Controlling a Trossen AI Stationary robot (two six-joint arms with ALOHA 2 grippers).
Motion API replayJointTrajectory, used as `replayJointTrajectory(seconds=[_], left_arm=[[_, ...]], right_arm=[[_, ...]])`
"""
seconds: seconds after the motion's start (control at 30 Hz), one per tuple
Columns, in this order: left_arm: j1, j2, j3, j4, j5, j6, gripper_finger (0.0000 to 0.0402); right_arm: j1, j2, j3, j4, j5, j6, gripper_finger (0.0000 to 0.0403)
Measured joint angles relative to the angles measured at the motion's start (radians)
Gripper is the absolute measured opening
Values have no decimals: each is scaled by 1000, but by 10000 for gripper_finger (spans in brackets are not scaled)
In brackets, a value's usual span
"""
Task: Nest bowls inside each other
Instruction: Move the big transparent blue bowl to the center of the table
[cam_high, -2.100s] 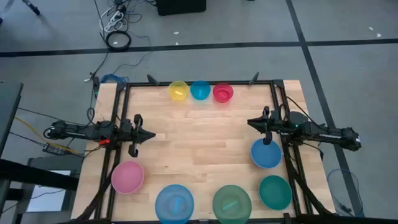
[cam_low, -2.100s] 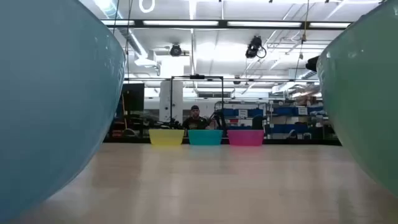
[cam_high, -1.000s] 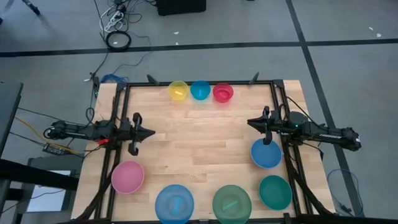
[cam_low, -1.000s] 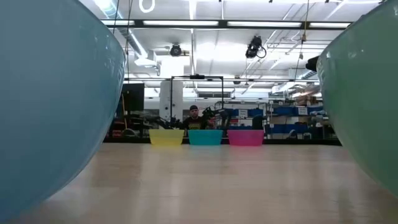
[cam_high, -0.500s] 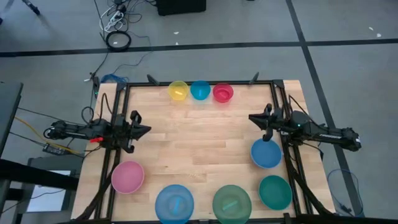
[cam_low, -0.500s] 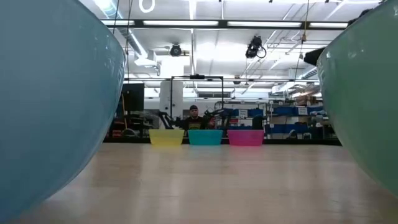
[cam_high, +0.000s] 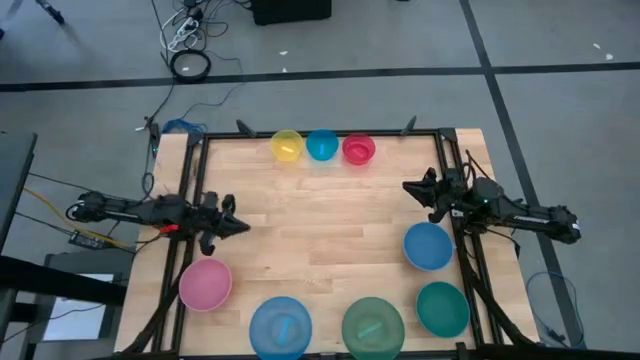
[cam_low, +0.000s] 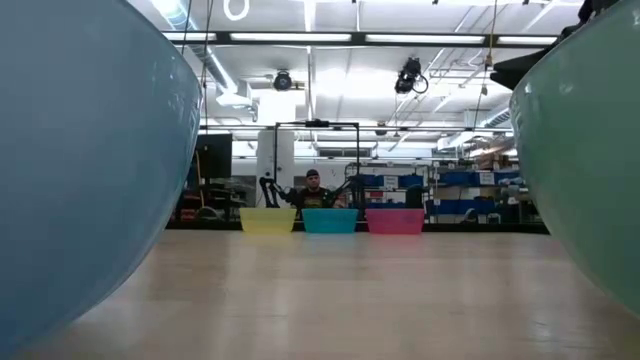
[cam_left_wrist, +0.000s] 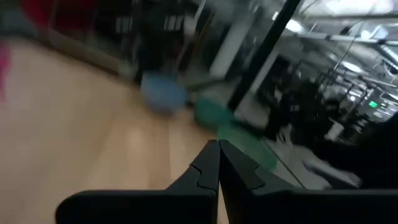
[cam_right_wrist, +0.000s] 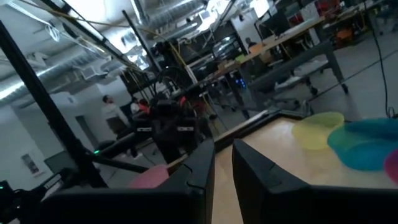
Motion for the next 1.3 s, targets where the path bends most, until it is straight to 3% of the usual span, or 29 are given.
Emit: replayJointTrajectory(seconds=[0.3,0.6,0.73,1.0,1.13,1.3], left_arm=[[0,320,58,59,159,-129,16],[-25,797,291,89,375,-109,16],[-73,1016,430,21,414,-88,16],[-198,1316,783,-264,395,22,16],[-246,1398,938,-500,275,75,23],[-291,1490,1056,-661,155,92,66]], right_arm=[[0,0,0,-6,-2,23,48],[0,0,0,10,-2,71,48],[-1,0,0,17,-1,85,48],[-1,0,0,24,-2,86,48],[-1,0,0,24,-2,81,48],[-1,0,0,25,-3,70,48]])
